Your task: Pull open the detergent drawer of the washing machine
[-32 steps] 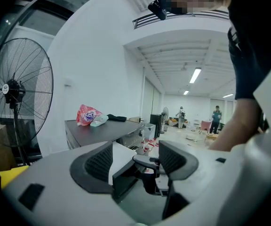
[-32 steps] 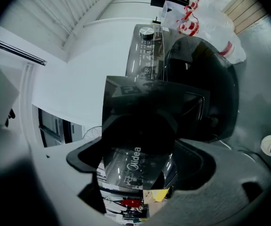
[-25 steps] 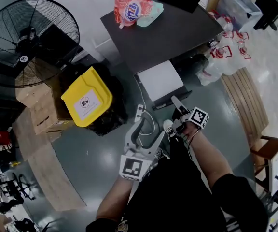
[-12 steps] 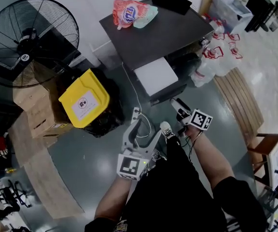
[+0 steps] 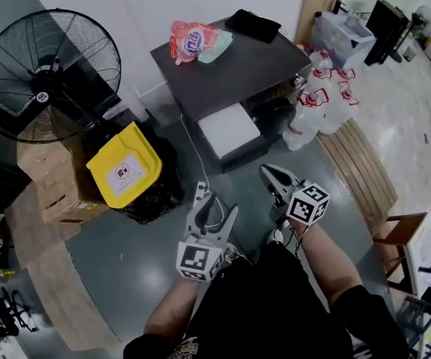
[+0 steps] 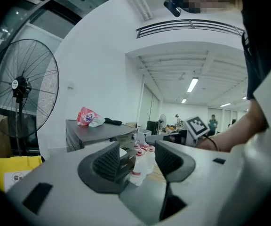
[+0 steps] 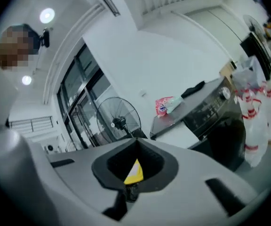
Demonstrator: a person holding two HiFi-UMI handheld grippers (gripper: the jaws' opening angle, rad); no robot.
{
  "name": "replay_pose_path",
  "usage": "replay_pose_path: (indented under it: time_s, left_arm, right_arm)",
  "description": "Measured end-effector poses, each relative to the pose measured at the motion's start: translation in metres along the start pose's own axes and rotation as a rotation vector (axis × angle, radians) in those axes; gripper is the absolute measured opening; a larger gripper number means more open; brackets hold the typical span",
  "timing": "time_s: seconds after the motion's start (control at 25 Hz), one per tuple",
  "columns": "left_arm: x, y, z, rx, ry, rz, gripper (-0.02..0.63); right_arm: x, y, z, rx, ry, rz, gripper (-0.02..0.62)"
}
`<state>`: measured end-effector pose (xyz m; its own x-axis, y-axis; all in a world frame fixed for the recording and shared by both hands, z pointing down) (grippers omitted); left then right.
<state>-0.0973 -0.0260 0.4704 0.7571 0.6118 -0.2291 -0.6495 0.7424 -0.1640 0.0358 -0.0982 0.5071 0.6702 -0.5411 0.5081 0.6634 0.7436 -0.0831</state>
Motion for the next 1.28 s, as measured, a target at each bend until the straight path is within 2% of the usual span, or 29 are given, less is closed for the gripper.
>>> replay_pose_path:
  time_s: [0.12, 0.28, 0.44, 0.64, 0.8, 1.04, 1.28]
  left_arm:
    - [0.014, -0.006, -0.005, 0.009, -0.017, -0.013, 0.168]
    - [0.033, -0.017, -0.009, 0.012, -0.027, -0.042, 0.032]
    - [0.074, -0.031, 0.001, -0.005, -0.032, -0.049, 0.012]
    - [0.136, -0.030, 0.016, -0.006, -0.041, -0.096, 0.009]
    - [0.171, -0.020, 0.019, 0.004, -0.045, -0.136, 0.011]
    - [0.201, 0.003, 0.031, -0.003, -0.060, -0.182, 0.011]
    - [0.207, 0.020, 0.033, 0.003, -0.051, -0.217, 0.011]
  right_arm:
    - [-0.023, 0.011, -0.011, -0.052, 0.181, -0.041, -0.002]
    - [-0.043, 0.027, -0.029, -0.089, 0.330, -0.097, -0.002]
    - [-0.050, 0.062, -0.045, -0.101, 0.407, -0.162, 0.000]
    - [-0.057, 0.114, -0.051, -0.114, 0.464, -0.245, 0.002]
    - [-0.060, 0.141, -0.045, -0.131, 0.468, -0.302, 0.003]
    - [-0.073, 0.173, -0.035, -0.135, 0.455, -0.343, 0.003]
    - [-0.082, 0.184, -0.025, -0.150, 0.447, -0.352, 0.003]
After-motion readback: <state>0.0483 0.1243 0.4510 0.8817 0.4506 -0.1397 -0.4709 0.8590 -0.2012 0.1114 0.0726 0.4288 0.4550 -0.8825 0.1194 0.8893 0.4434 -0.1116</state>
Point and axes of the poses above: the fingertips, and each gripper's own axes: y backward along the fingers, x to its right, z out of its underside, the point moved 2 cm from there along y, backward along the fingers, and after that the axes turned 4 degrees about y, right-handed, at the moved point
